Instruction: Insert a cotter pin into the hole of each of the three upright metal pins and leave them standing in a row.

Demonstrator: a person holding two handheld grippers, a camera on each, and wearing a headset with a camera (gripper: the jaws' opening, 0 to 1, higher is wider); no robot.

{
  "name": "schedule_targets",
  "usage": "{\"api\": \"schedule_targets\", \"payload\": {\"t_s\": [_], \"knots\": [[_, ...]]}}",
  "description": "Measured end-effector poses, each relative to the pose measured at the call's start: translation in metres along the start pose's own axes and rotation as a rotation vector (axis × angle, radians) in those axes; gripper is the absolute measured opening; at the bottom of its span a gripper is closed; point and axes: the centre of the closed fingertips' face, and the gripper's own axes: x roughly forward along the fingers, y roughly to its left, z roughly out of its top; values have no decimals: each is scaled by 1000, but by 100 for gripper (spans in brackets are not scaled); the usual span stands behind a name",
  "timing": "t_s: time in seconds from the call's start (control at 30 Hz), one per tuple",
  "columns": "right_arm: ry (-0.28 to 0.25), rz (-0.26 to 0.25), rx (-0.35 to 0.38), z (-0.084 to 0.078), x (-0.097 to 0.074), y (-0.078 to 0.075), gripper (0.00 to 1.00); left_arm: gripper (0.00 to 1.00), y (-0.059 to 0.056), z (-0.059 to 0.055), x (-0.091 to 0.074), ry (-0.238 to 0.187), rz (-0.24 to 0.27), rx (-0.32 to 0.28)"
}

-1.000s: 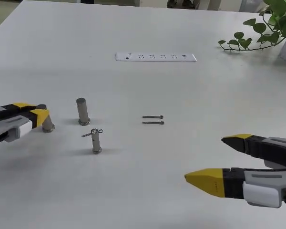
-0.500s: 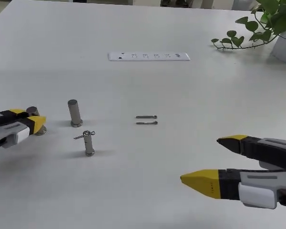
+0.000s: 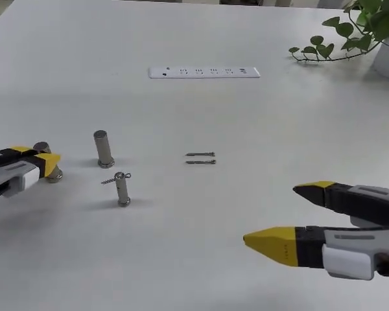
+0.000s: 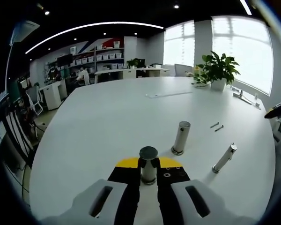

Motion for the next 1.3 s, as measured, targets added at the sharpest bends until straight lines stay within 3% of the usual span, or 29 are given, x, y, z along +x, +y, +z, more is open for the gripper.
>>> {"api": "schedule_targets", "payload": {"t_s": [0.17,0.3,0.33,0.47,0.6,0.67,0.9,1.1,1.3], "knots": [[-2,3,-10,0,0,2,78,9,-8,4,-26,-18,8,2],[-10,8,-14,-1,-1,6,78,9,-19,-2,-49,-9,18,57],[-9,8,-15,-1,-2,7,78,9,-23,-5,-58,-7,20,96],[-7,15,-17,-5,-3,10,78,9,-38,-18,-80,-1,6,70],[-2,20,-23,-7,-4,11,78,9,-54,-24,-95,0,-9,46],[-3,20,-25,-7,-5,11,78,9,-63,-24,-98,-17,-30,8],[-15,29,-31,-7,-7,12,77,9,-95,-27,-105,-19,-85,-2],[-26,25,-20,-8,-10,10,77,9,-120,-26,-99,-11,-142,29],[-27,28,-5,-13,-11,10,77,9,-143,-27,-89,29,-229,95]]}}
